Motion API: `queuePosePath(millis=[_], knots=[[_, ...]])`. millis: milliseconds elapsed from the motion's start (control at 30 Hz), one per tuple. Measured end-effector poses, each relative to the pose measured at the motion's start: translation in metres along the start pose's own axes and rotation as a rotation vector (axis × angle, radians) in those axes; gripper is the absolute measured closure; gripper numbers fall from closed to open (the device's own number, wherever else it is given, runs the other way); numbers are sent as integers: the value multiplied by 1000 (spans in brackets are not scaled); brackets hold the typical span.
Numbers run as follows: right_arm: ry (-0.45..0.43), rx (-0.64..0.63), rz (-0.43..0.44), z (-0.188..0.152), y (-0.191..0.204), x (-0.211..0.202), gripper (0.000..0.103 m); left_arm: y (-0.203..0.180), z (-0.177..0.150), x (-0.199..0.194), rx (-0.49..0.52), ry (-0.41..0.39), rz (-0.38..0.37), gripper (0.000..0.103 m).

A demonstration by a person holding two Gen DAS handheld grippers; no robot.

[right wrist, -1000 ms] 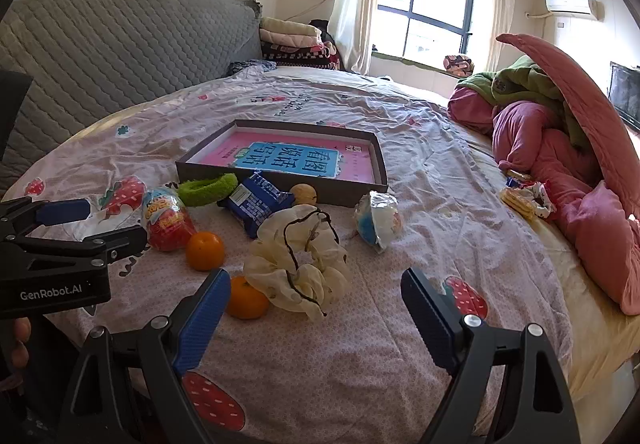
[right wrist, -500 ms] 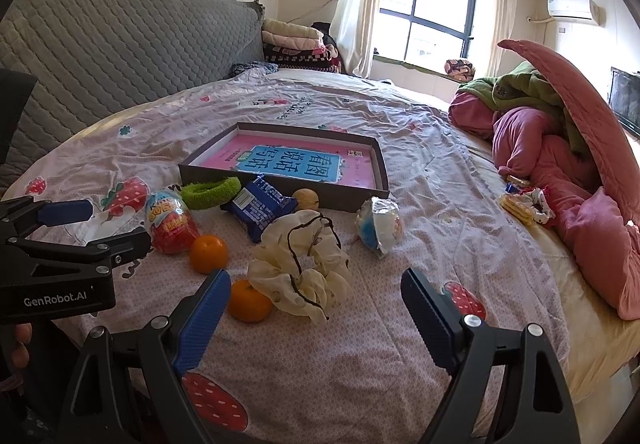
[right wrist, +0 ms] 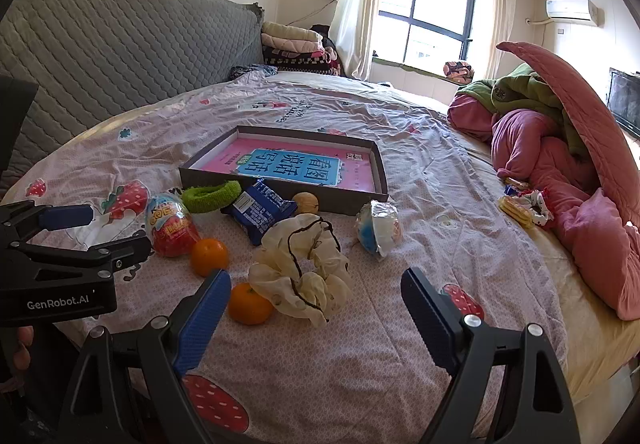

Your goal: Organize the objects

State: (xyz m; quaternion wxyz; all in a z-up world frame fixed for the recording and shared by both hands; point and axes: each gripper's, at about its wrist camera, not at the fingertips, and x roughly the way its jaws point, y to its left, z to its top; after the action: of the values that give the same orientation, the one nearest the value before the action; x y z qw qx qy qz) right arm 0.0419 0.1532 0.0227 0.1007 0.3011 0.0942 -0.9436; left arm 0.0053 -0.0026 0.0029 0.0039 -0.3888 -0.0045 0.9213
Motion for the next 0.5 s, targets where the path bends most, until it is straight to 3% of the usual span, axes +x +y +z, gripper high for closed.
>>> queuePosePath(millis=[500], knots=[[5,12,16,-1,-1,0,16,5,-3,5,-1,20,-1,18]])
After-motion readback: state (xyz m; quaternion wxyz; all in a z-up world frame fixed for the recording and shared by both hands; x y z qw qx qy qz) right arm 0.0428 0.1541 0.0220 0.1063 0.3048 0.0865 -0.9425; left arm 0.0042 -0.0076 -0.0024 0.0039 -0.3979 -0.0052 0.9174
